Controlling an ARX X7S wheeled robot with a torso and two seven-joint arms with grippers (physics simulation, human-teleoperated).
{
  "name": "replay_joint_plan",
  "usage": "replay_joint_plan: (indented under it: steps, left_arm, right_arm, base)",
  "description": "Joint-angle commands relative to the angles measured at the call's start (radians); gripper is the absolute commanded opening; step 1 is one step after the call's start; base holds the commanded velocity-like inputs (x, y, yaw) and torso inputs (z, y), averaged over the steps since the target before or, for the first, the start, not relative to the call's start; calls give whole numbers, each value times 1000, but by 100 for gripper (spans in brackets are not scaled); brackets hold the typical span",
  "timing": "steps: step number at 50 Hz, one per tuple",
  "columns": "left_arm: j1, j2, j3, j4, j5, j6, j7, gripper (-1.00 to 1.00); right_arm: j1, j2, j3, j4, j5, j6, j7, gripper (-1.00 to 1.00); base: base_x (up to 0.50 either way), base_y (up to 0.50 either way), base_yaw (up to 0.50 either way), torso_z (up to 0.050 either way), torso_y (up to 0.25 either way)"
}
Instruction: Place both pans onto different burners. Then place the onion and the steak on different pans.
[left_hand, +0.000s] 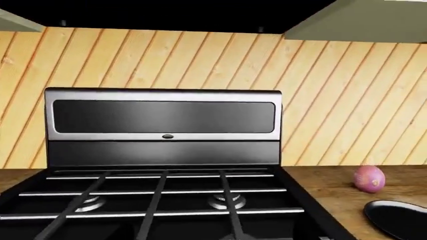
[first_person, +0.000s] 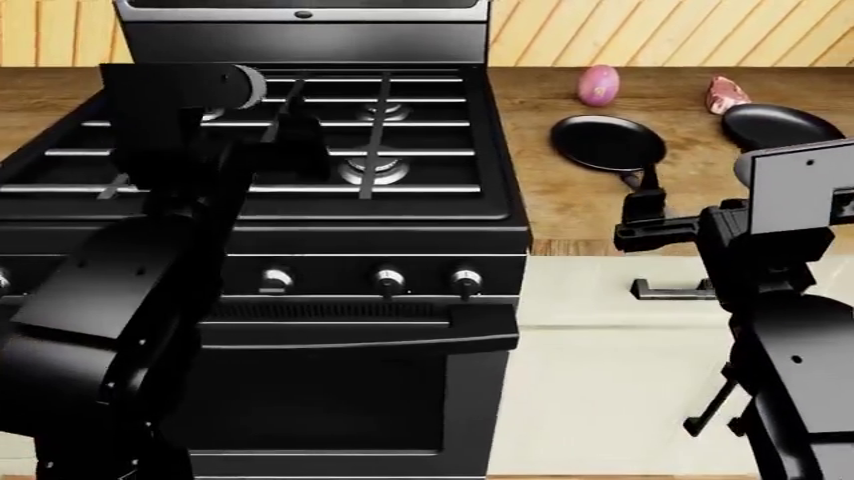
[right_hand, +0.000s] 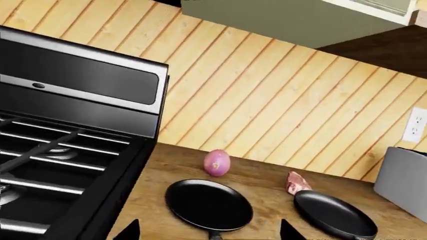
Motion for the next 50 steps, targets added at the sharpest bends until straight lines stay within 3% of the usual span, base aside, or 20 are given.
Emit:
replay_joint_plan:
  steps: [1,50]
  left_arm:
    - [-56,8,4,-29,-16,-30,-9,100]
    - [-26,0,12,2,-62,-64,-43,100]
  right_arm:
    - [53,30,16,-1,19,70,-14,100]
    - [20,34,28,-18,51,83,-18,100]
  base:
    - [0,-500,0,0,0]
    - [0,-500,0,0,0]
